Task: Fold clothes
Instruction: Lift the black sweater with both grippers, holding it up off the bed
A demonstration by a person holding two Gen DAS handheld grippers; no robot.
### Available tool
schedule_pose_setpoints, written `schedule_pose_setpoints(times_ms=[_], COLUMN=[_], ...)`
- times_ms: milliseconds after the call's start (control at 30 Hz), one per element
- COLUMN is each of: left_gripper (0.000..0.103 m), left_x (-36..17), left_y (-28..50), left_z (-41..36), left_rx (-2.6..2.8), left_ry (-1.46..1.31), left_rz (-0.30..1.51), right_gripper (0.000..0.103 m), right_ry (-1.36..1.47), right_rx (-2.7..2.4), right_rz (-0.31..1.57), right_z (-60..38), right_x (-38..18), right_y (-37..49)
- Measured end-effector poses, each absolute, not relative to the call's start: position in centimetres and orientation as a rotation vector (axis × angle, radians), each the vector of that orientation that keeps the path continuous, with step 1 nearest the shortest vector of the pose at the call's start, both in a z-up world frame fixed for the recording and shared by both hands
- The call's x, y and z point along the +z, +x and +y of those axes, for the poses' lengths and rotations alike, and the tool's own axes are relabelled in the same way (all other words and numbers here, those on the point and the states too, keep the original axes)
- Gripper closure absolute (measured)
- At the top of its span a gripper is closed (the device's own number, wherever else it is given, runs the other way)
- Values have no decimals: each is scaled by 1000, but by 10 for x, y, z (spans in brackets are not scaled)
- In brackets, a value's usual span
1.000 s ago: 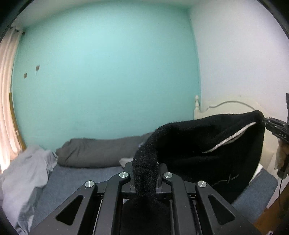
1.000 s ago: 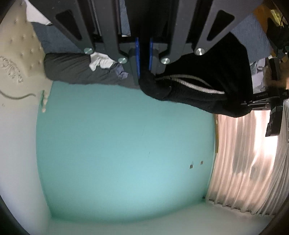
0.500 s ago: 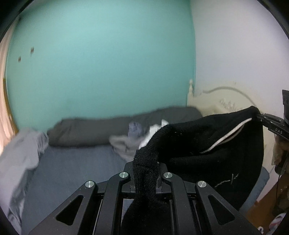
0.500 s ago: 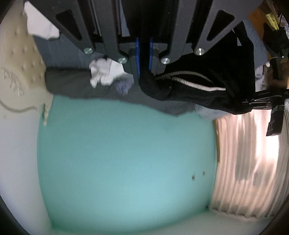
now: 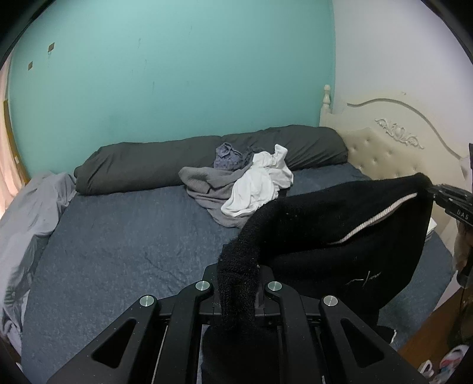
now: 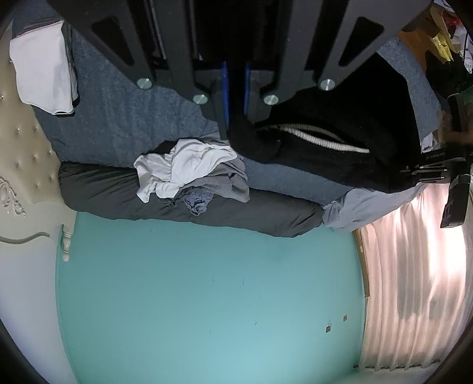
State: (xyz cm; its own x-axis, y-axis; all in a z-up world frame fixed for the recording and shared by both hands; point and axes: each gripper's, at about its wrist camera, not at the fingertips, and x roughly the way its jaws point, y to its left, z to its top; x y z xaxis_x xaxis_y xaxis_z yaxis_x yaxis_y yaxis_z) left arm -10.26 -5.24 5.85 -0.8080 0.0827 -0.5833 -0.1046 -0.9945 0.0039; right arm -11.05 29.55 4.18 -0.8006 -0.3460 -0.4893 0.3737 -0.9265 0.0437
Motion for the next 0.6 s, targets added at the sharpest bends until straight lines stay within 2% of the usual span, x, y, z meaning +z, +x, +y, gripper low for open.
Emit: schedule_pose_setpoints(times_ms=[300, 600], left_gripper=[94, 94], left_x=[27, -60], left_y=[-133, -213], left_z=[-58, -69], left_rx=[2863, 2780], left_ry=[-1020, -1119], left_rz=[17, -10], right_gripper=[96, 96], right_ry=[802, 970], right_rx=[-2606, -2582], right_rz=[15, -41], right_z=[307, 310], right_x=[0, -92], right_y=[-145, -226])
